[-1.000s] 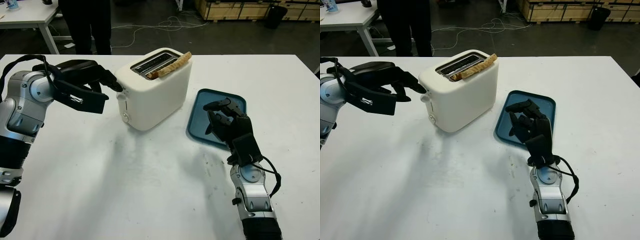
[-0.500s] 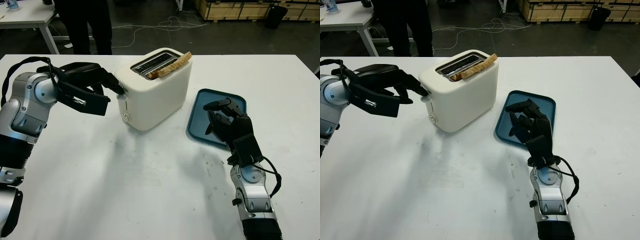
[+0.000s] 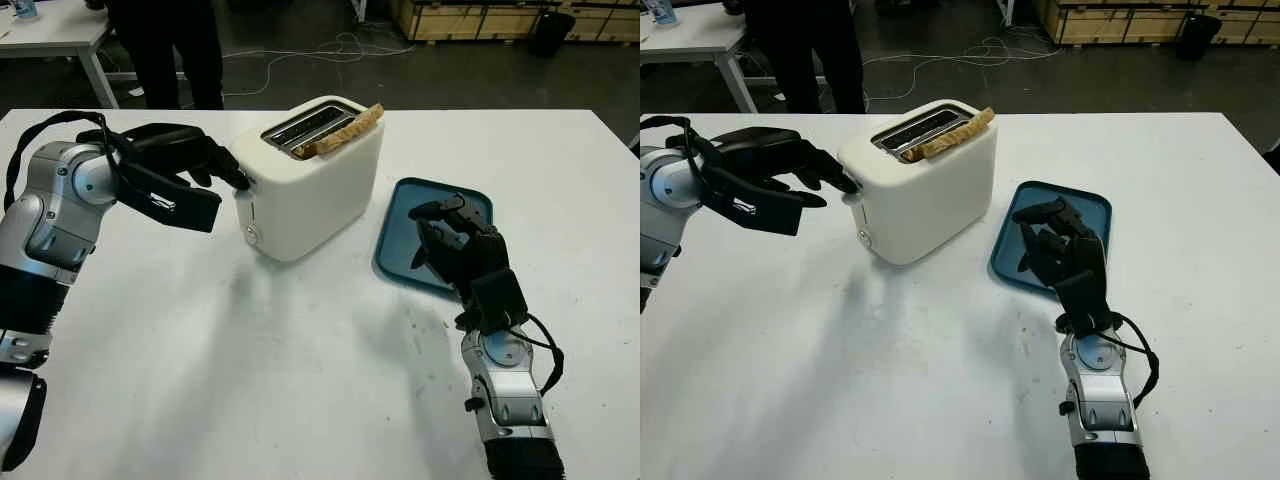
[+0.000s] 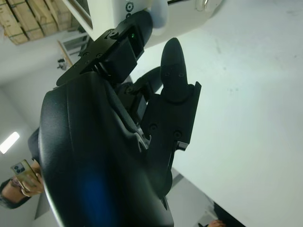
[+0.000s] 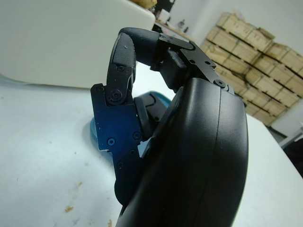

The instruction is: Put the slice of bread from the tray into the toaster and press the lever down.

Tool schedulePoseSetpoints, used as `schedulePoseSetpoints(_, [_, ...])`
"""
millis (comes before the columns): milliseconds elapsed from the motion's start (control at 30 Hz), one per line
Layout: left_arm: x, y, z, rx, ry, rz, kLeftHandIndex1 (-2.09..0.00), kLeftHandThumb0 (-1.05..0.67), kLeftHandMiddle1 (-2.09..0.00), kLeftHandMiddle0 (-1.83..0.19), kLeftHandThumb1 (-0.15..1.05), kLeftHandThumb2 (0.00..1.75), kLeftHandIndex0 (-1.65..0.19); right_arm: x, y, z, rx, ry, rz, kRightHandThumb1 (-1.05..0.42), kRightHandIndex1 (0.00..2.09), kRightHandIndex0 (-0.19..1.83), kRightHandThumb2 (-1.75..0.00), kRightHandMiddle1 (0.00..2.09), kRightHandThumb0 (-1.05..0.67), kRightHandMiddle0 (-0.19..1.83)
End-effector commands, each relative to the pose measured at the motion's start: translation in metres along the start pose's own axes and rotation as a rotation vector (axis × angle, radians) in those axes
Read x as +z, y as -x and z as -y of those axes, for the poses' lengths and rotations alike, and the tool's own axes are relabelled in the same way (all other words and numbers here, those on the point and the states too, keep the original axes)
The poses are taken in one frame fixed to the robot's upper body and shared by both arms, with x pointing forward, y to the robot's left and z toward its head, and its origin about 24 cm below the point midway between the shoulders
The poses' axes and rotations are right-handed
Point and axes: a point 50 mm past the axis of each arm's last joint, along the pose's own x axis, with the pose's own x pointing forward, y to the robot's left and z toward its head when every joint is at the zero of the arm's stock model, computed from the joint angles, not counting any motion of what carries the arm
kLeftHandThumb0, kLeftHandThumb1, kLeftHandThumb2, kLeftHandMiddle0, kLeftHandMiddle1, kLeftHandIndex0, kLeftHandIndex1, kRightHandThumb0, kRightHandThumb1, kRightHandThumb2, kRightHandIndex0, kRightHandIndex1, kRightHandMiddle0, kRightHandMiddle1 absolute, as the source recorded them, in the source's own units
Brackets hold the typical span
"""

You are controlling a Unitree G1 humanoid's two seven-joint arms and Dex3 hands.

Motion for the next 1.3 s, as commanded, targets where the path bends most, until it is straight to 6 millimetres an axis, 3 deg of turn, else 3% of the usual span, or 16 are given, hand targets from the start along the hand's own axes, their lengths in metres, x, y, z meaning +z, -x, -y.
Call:
schedulePoseSetpoints(0, [0.003,0.0,-0.006,0.009,-0.012,0.007,0.0,-0.18,-0.61,-0.59,0.92,0.45,-0.75,0.0,0.001,0.0,-0.002,0.0,-0.002,-0.92,1.75,0.91,-0.4,1.75,-0.5,0.58])
schedulePoseSetpoints(167, [0.005,-0.002,-0.003,-0.011,-0.033,0.019,-0.02,-0.2,-0.55,-0.55,0.92,0.45,-0.78,0.002,0.003,0.001,-0.005,0.001,-0.001,-0.92,1.75,0.91,-0.39,1.75,-0.51,0.58])
schedulePoseSetpoints(267, [0.01,-0.013,0.022,-0.081,0.012,0.016,-0.01,-0.22,-0.49,-0.55,0.92,0.48,-0.75,0.001,0.005,0.002,-0.008,0.0,0.001,-0.92,1.75,0.9,-0.39,1.75,-0.5,0.58])
schedulePoseSetpoints(367, [0.027,-0.052,0.113,-0.261,0.172,-0.009,0.0,-0.27,-0.42,-0.54,0.92,0.49,-0.69,-0.003,0.008,0.006,-0.013,-0.01,-0.005,-0.92,1.75,0.89,-0.38,1.75,-0.51,0.58])
schedulePoseSetpoints(467, [0.069,-0.082,0.215,-0.398,0.349,-0.068,-0.04,-0.27,-0.38,-0.63,0.92,0.54,-0.73,-0.007,0.009,0.01,-0.03,0.0,-0.024,-0.92,1.75,0.88,-0.37,1.75,-0.52,0.58])
schedulePoseSetpoints(533, [0.087,-0.084,0.241,-0.419,0.44,-0.065,-0.06,-0.3,-0.38,-0.67,0.92,0.6,-0.77,-0.007,0.009,0.013,-0.031,0.012,-0.026,-0.92,1.75,0.88,-0.37,1.74,-0.52,0.57])
schedulePoseSetpoints(700, [0.08,-0.092,0.222,-0.366,0.436,-0.099,-0.07,-0.31,-0.39,-0.69,0.92,0.63,-0.8,-0.005,0.004,0.018,-0.031,0.025,-0.018,-0.92,1.75,0.91,-0.38,1.75,-0.51,0.58])
schedulePoseSetpoints(767, [0.076,-0.092,0.214,-0.349,0.414,-0.103,-0.13,-0.3,-0.55,-0.77,0.92,0.61,-0.93,-0.005,0.004,0.018,-0.028,0.011,-0.021,-0.92,1.75,0.91,-0.38,1.75,-0.51,0.58])
schedulePoseSetpoints(867, [0.073,-0.091,0.206,-0.342,0.389,-0.105,-0.12,-0.3,-0.65,-0.69,0.92,0.63,-0.91,-0.006,0.005,0.016,-0.02,0.005,-0.022,-0.92,1.75,0.91,-0.37,1.75,-0.51,0.58])
schedulePoseSetpoints(967, [0.07,-0.089,0.203,-0.336,0.379,-0.092,-0.08,-0.32,-0.61,-0.6,0.92,0.6,-0.85,-0.005,0.005,0.015,-0.019,0.011,-0.014,-0.92,1.75,0.9,-0.37,1.75,-0.51,0.58])
schedulePoseSetpoints(1200, [0.072,-0.08,0.181,-0.274,0.388,-0.003,-0.06,-0.3,-0.59,-0.61,0.92,0.62,-0.84,-0.002,0.005,0.014,-0.017,0.007,-0.005,-0.92,1.75,0.91,-0.39,1.75,-0.5,0.58])
schedulePoseSetpoints(1267, [0.072,-0.074,0.173,-0.244,0.403,0.034,-0.02,-0.29,-0.56,-0.52,0.92,0.62,-0.76,-0.002,0.005,0.013,-0.018,0.003,-0.005,-0.92,1.75,0.91,-0.38,1.75,-0.51,0.58])
